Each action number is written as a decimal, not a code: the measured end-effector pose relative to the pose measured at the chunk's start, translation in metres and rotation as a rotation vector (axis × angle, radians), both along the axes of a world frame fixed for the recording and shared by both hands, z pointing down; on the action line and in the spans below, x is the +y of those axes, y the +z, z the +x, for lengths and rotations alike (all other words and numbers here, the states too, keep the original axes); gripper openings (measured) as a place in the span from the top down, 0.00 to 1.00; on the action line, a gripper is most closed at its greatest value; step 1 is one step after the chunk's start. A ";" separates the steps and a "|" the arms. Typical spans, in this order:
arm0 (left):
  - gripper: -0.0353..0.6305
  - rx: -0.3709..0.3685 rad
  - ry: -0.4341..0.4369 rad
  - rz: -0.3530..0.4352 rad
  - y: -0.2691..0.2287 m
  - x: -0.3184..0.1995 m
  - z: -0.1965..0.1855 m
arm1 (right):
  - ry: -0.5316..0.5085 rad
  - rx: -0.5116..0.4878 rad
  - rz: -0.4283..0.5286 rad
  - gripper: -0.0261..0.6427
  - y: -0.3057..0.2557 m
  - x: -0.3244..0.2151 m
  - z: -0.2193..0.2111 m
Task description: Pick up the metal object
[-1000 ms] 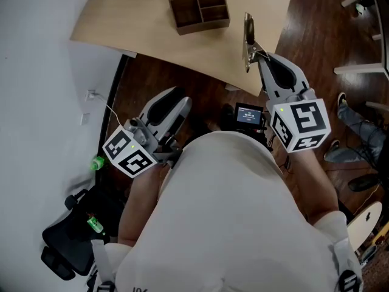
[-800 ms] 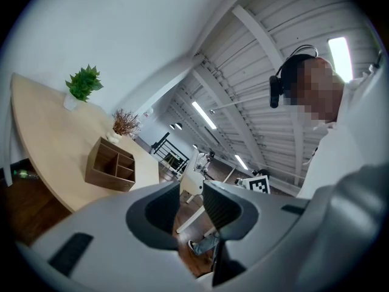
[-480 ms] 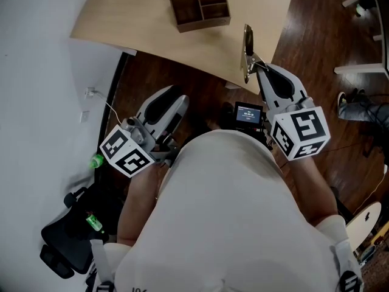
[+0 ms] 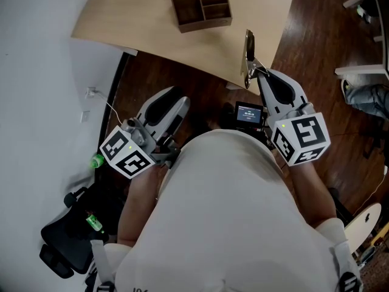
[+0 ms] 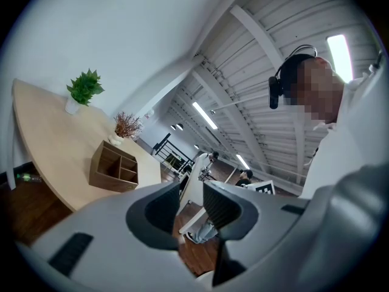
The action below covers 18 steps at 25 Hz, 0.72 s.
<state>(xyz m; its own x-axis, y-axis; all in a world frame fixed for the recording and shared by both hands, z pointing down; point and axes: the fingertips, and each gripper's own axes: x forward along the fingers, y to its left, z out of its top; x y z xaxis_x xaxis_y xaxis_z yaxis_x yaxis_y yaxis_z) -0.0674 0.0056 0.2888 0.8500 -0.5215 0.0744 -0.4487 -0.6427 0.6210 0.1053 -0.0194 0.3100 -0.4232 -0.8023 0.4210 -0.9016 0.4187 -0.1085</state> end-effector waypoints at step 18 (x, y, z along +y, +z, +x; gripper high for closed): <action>0.80 0.002 0.004 0.000 -0.001 -0.001 -0.001 | 0.017 0.017 0.016 0.95 -0.006 -0.003 0.006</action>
